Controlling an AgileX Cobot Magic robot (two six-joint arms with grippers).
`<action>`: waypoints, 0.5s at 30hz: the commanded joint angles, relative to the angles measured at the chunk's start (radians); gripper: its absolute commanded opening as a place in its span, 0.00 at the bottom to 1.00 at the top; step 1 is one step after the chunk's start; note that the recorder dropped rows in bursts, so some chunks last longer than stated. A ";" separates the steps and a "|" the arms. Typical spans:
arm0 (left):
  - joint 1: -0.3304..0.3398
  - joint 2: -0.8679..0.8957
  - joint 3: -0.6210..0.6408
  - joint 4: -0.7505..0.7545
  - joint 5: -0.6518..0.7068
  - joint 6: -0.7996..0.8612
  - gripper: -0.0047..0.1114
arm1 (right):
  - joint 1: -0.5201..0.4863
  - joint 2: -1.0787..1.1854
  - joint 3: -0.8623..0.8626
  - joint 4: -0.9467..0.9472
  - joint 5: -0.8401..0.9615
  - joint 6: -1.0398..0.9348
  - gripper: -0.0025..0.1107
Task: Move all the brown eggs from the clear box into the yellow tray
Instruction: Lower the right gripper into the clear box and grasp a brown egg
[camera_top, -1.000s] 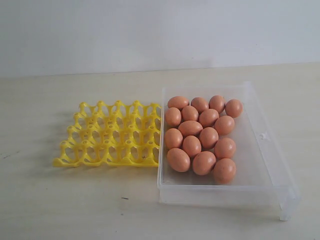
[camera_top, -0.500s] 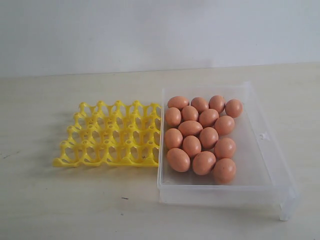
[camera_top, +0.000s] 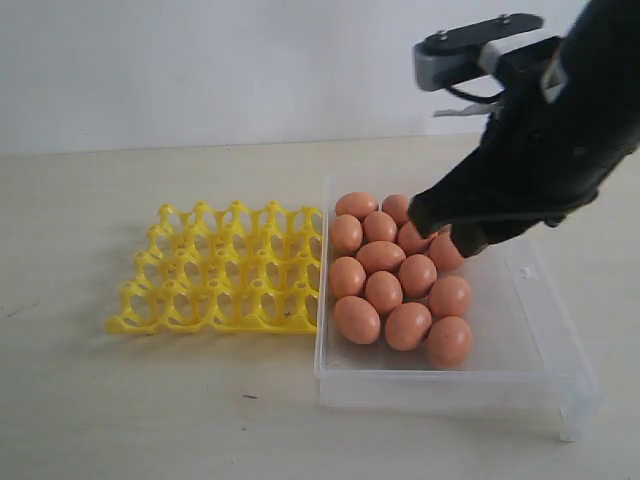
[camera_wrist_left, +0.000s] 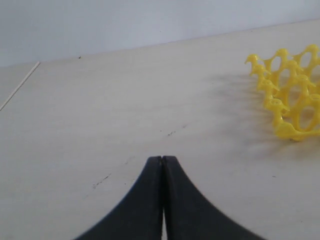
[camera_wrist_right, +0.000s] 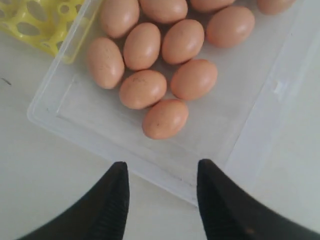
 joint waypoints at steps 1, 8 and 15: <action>-0.006 0.001 -0.004 -0.002 -0.009 -0.004 0.04 | 0.031 0.130 -0.022 0.013 -0.115 0.041 0.40; -0.006 0.001 -0.004 -0.002 -0.009 -0.004 0.04 | 0.023 0.305 -0.022 0.071 -0.230 -0.060 0.40; -0.006 0.001 -0.004 -0.002 -0.009 -0.004 0.04 | 0.023 0.404 -0.058 0.152 -0.268 -0.165 0.41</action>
